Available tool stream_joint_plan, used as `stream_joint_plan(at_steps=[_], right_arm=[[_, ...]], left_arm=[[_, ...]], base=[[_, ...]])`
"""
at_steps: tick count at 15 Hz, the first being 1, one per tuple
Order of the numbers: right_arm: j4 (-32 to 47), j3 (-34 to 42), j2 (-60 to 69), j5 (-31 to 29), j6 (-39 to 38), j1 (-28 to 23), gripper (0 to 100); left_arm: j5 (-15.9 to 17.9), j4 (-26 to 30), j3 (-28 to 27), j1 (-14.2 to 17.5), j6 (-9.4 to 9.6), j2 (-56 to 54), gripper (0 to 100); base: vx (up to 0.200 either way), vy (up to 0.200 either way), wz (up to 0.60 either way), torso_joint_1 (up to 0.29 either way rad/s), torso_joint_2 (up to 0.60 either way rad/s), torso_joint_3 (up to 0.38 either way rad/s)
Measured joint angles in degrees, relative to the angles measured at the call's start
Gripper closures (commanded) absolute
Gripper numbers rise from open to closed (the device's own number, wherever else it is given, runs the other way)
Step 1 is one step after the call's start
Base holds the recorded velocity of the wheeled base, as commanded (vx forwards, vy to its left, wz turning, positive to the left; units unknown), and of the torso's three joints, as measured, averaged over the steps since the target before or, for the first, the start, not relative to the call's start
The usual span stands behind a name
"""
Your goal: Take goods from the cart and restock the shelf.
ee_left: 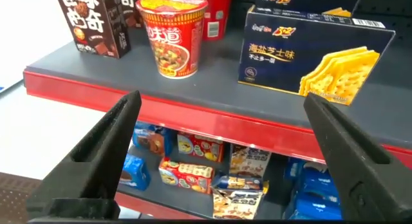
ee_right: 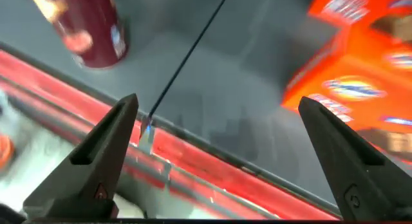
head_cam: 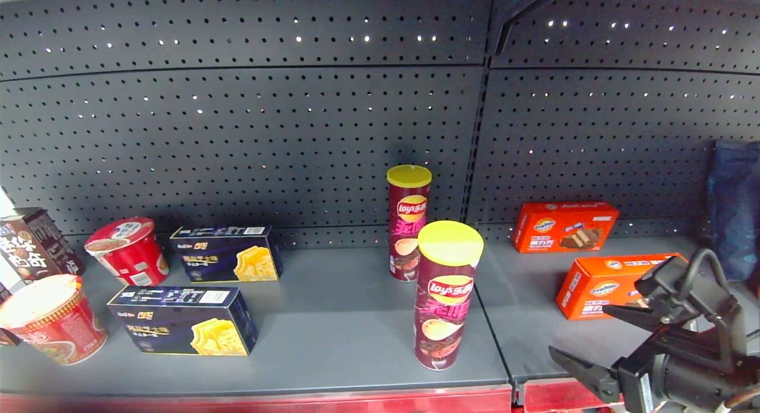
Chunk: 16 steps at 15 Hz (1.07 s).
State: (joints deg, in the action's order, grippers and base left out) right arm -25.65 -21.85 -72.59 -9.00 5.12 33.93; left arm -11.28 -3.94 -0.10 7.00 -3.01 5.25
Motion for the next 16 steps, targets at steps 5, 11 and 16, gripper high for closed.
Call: stream_joint_plan(at_steps=[5, 11, 16], right_arm=[[-0.7, -6.6, -9.1, -0.4, 0.0, 0.1, 0], [-3.1, -15.3, -19.5, -1.3, 0.0, 2.7, 0], [-3.9, -19.0, -24.0, -2.4, 0.0, 5.0, 0]], left_arm=[[0.2, 0.0, 0.1, 0.0, -0.71, 0.0, 0], [0.2, 0.1, 0.1, 0.0, -0.76, 0.1, 0], [0.2, 0.2, 0.1, 0.0, -0.79, 0.1, 0]], base=[[0.000, 0.000, 0.00, 0.000, 0.00, 0.000], [0.000, 0.000, 0.00, 0.000, 0.00, 0.000], [0.000, 0.000, 0.00, 0.000, 0.00, 0.000]])
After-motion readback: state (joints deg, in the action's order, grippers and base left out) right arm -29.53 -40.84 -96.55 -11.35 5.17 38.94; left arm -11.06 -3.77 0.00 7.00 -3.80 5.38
